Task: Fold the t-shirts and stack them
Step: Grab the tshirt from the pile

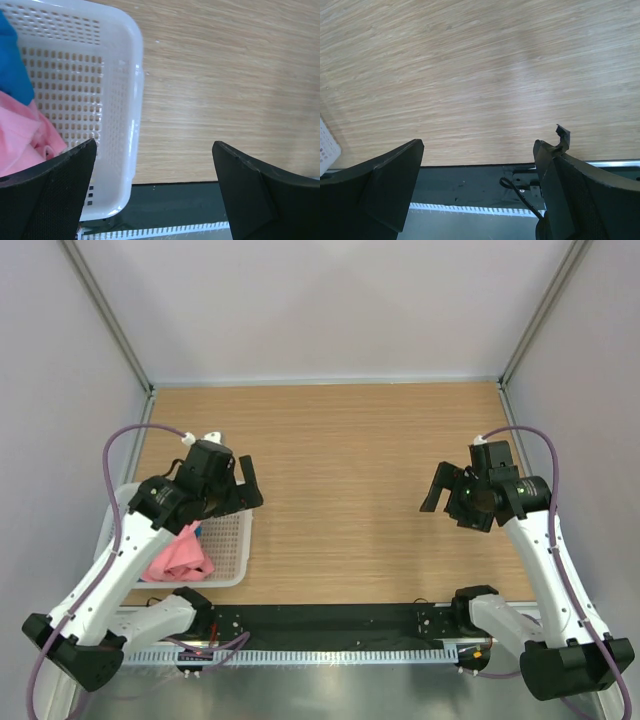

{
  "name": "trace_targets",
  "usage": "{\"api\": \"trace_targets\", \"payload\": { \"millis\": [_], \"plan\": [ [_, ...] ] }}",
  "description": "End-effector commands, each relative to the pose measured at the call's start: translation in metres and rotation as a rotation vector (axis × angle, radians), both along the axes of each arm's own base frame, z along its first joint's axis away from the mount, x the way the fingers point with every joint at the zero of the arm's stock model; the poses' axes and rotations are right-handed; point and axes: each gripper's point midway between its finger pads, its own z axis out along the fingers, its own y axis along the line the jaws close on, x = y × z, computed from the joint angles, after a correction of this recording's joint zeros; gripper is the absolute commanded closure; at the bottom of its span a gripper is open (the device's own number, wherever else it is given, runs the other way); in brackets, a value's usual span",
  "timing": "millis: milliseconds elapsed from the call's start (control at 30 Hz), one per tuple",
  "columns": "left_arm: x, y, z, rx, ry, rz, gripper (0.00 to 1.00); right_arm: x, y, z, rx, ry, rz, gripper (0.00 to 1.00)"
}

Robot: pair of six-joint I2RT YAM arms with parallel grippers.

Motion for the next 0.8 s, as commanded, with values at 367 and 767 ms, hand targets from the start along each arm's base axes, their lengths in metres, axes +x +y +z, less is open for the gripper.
{"api": "trace_targets", "payload": {
  "millis": [367,767],
  "plan": [
    [0.009,0.104,-0.035,0.16,0.267,0.451,0.24,0.007,0.036,0.026,0.082,-0.047,0.205,0.0],
    [-0.016,0.128,-0.064,0.257,0.308,0.564,0.24,0.014,0.045,0.031,0.088,-0.058,0.259,0.0]
  ]
}}
